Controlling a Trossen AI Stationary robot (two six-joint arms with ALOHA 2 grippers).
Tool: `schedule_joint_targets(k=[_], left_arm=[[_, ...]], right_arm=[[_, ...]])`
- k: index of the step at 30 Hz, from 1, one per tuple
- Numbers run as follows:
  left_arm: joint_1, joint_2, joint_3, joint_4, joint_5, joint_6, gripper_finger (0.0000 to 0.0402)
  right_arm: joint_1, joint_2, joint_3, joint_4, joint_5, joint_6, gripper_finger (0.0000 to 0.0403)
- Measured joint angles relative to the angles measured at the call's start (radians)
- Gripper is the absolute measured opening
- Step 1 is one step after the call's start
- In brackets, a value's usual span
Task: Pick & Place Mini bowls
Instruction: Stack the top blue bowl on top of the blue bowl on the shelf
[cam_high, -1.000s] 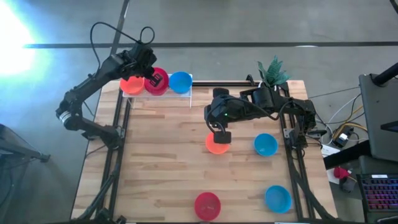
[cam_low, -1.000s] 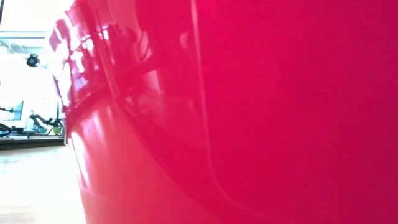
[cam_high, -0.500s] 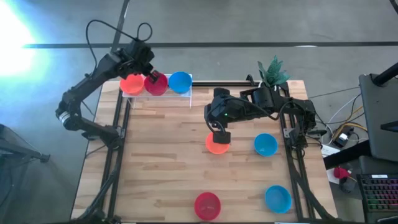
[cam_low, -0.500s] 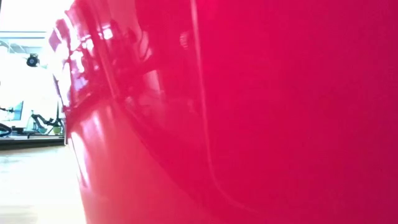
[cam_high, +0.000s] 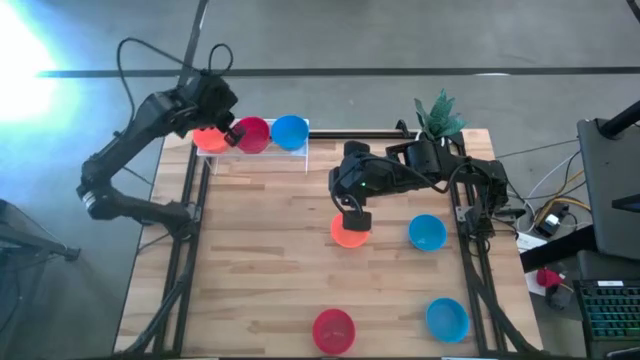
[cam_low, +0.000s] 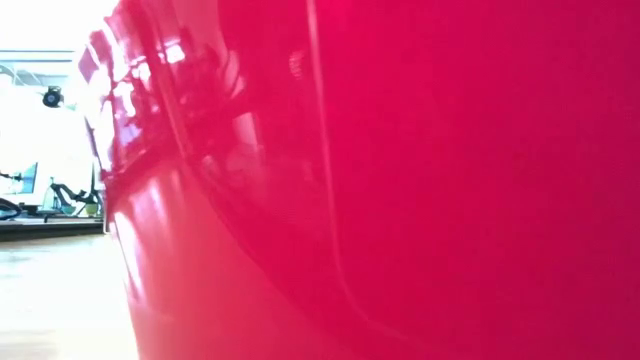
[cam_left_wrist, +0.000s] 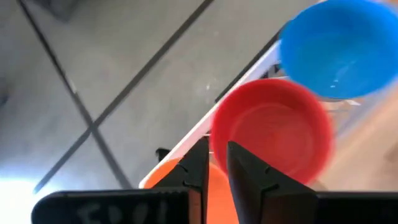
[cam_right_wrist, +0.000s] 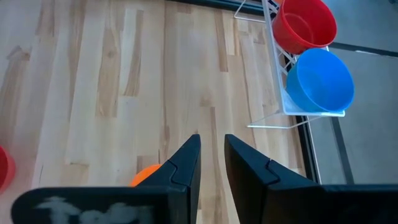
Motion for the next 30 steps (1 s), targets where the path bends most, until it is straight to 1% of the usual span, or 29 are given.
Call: schedule_joint_targets(k=[8, 13, 17, 23, 30], left_arm=[[-0.200, -0.145, -0.073, 0.040, 0.002, -0.026, 0.0006], [-0.330, -0.205, -0.130, 0.069, 0.001, -0.041, 0.0002], [-0.425, -0.236, -0.164, 0.090, 0.002, -0.075, 0.0002], [-0.544, -0.271, -0.227, 0.146, 0.002, -0.086, 0.0002], [-0.623, -0.281, -0.280, 0.207, 0.002, -0.082, 0.0002]], right_arm=[[0.000, 0.000, 0.000, -0.001, -0.002, 0.030, 0.0068], [0.000, 0.000, -0.006, -0.012, -0.002, 0.071, 0.0068], [0.000, 0.000, -0.014, -0.094, -0.002, 0.161, 0.0068], [0.000, 0.000, -0.075, -0.220, -0.002, 0.366, 0.0068], [0.005, -0.002, -0.221, -0.218, -0.002, 0.541, 0.0068]])
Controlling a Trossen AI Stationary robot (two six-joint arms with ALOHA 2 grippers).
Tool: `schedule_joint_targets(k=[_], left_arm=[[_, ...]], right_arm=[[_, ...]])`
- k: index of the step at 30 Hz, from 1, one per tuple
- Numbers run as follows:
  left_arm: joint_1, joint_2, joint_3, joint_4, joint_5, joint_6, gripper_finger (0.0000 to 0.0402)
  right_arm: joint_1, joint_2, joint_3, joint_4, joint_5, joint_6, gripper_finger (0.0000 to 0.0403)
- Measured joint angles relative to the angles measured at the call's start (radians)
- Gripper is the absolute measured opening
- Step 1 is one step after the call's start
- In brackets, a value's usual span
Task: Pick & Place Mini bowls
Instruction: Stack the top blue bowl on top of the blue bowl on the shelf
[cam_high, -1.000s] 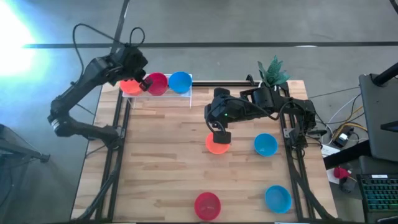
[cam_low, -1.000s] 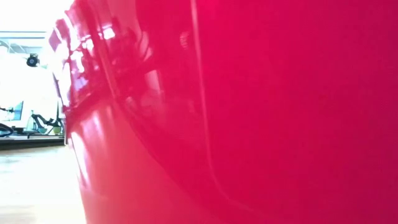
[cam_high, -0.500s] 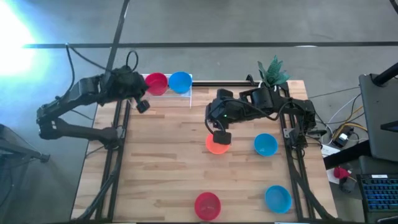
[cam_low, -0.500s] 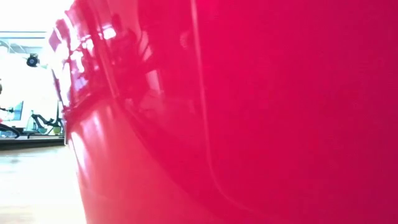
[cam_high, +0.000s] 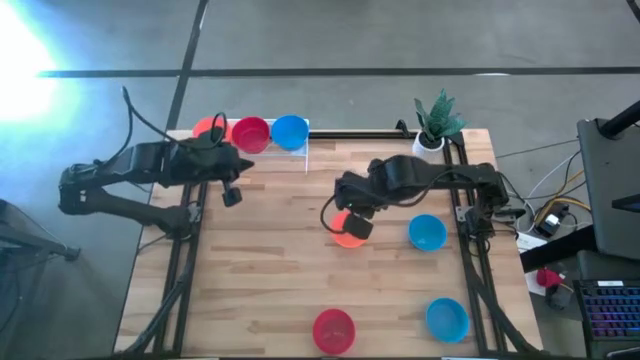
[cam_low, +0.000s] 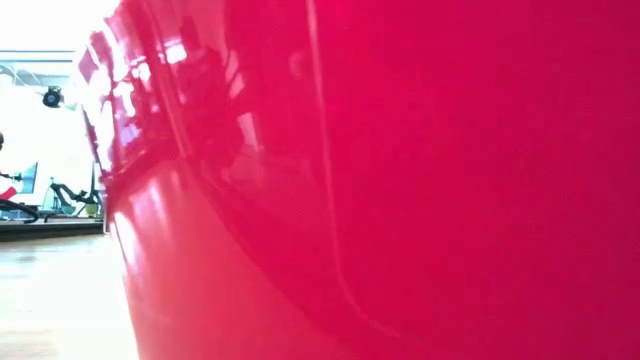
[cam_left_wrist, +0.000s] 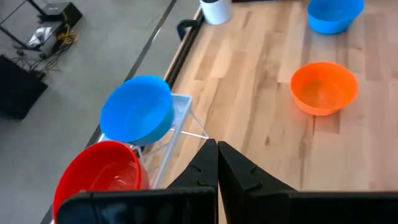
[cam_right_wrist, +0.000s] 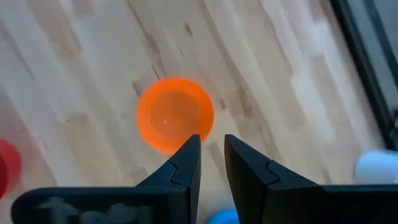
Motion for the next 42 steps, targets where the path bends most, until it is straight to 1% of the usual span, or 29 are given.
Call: schedule_joint_targets(k=[3, 9, 13, 15, 24, 30, 36, 42], left_arm=[[-0.016, 0.000, -0.012, 0.000, 0.000, 0.001, 0.0002], [-0.026, 0.000, -0.013, 0.006, 0.000, 0.024, 0.0002], [-0.026, 0.000, -0.013, 0.007, 0.000, 0.028, 0.0002], [-0.026, 0.001, -0.013, 0.007, 0.000, 0.035, 0.0002], [-0.025, 0.002, -0.013, 0.009, 0.000, 0.043, 0.0003], [-0.025, 0.002, -0.013, 0.009, 0.000, 0.043, 0.0003], [-0.025, 0.002, -0.013, 0.013, -0.001, 0.044, 0.0003], [-0.024, 0.002, -0.013, 0.013, -0.001, 0.044, 0.0003]], right_arm=[[0.009, -0.005, -0.083, 0.001, -0.013, 0.071, 0.0068], [0.011, -0.024, -0.244, 0.000, -0.078, 0.193, 0.0068], [0.011, -0.028, -0.367, 0.001, -0.090, 0.278, 0.0068], [0.011, -0.033, -0.424, 0.001, -0.101, 0.304, 0.0068], [0.009, -0.035, -0.652, 0.012, -0.221, 0.387, 0.0068], [0.009, -0.035, -0.756, 0.033, -0.269, 0.419, 0.0068], [0.010, -0.035, -0.834, 0.135, -0.309, 0.434, 0.0068], [0.011, -0.035, -0.893, 0.176, -0.319, 0.436, 0.0068]])
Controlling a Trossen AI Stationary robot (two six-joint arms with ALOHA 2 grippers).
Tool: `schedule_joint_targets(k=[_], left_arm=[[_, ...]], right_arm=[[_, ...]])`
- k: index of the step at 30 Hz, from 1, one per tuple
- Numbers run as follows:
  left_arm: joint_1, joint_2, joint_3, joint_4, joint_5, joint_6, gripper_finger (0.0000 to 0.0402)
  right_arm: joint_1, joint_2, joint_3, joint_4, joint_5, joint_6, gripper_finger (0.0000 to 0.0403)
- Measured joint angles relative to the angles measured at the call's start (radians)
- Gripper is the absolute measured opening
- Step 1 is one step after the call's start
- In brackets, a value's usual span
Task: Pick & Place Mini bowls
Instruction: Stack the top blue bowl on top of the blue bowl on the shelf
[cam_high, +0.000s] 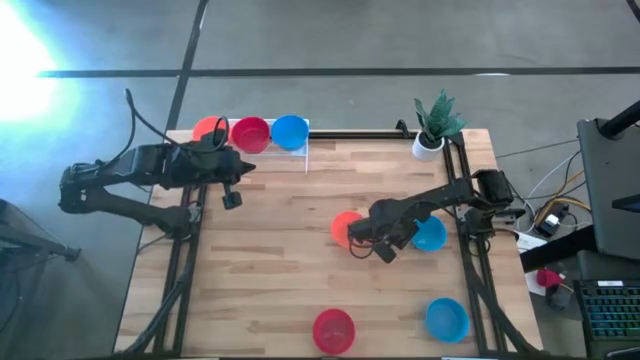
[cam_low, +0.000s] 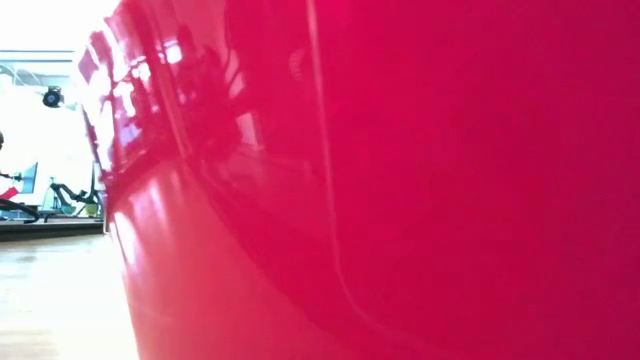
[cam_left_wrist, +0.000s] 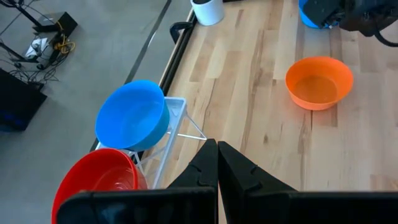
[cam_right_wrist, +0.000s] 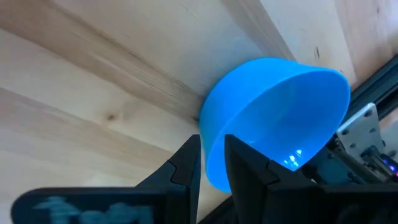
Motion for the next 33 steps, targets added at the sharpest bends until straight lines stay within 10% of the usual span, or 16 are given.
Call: schedule_joint_targets(k=[26, 33], left_arm=[[0.000, 0.000, 0.000, 0.000, 0.000, 0.007, 0.0003], [0.000, 0.000, 0.000, 0.000, 0.000, 0.007, 0.0003]], right_arm=[[0.000, 0.000, -0.152, 0.152, 0.008, 0.020, 0.0067], [0.004, 0.000, -0.135, 0.158, 0.047, -0.010, 0.0013]])
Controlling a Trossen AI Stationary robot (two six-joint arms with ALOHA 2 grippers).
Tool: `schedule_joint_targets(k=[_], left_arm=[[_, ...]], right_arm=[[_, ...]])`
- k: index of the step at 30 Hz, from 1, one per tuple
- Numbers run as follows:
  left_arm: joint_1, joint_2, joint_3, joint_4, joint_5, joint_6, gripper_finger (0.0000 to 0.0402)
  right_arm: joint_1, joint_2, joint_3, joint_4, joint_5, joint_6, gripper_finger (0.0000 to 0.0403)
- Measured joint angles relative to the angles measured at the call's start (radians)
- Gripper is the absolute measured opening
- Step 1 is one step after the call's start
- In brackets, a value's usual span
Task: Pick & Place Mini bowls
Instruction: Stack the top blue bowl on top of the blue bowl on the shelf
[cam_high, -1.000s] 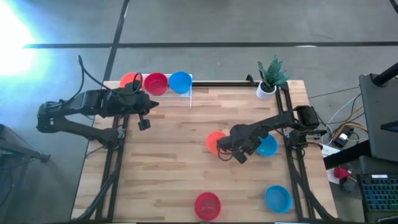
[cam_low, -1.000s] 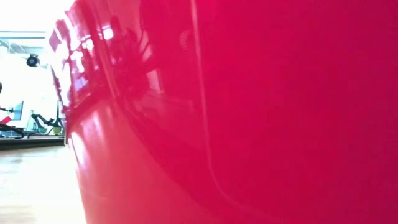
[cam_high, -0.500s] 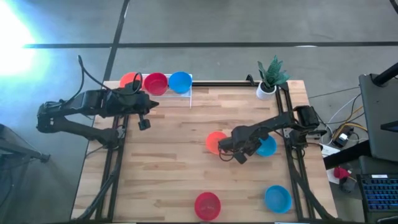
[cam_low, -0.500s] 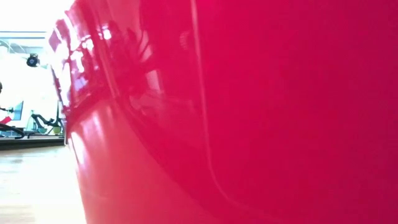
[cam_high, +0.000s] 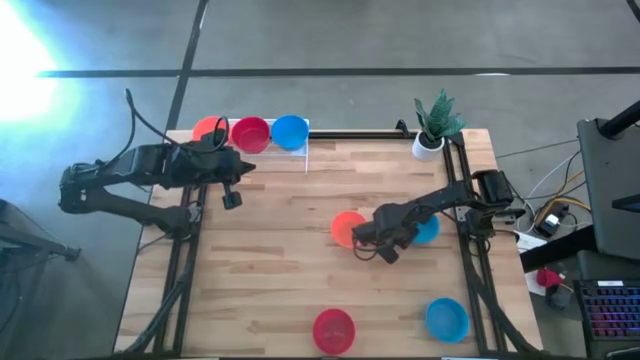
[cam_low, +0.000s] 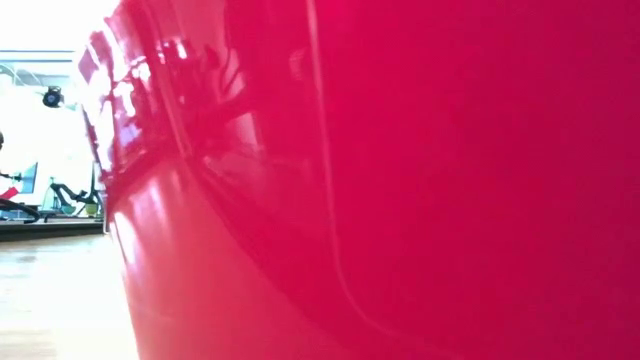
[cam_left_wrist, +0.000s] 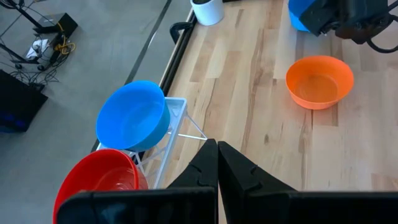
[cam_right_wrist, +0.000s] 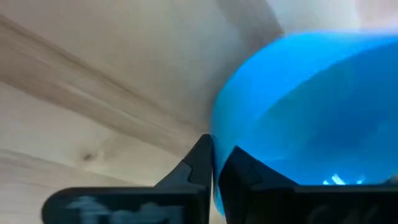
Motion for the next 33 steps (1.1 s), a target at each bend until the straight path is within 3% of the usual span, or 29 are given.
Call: schedule_joint_targets(k=[19, 33], left_arm=[[0.000, 0.000, 0.000, 0.000, 0.000, 0.000, 0.0003], [0.000, 0.000, 0.000, 0.000, 0.000, 0.000, 0.0003]], right_arm=[[-0.012, 0.001, 0.315, -0.147, 0.272, -0.171, 0.0008], [-0.047, 0.001, 0.521, -0.145, 0.388, -0.320, 0.0008]])
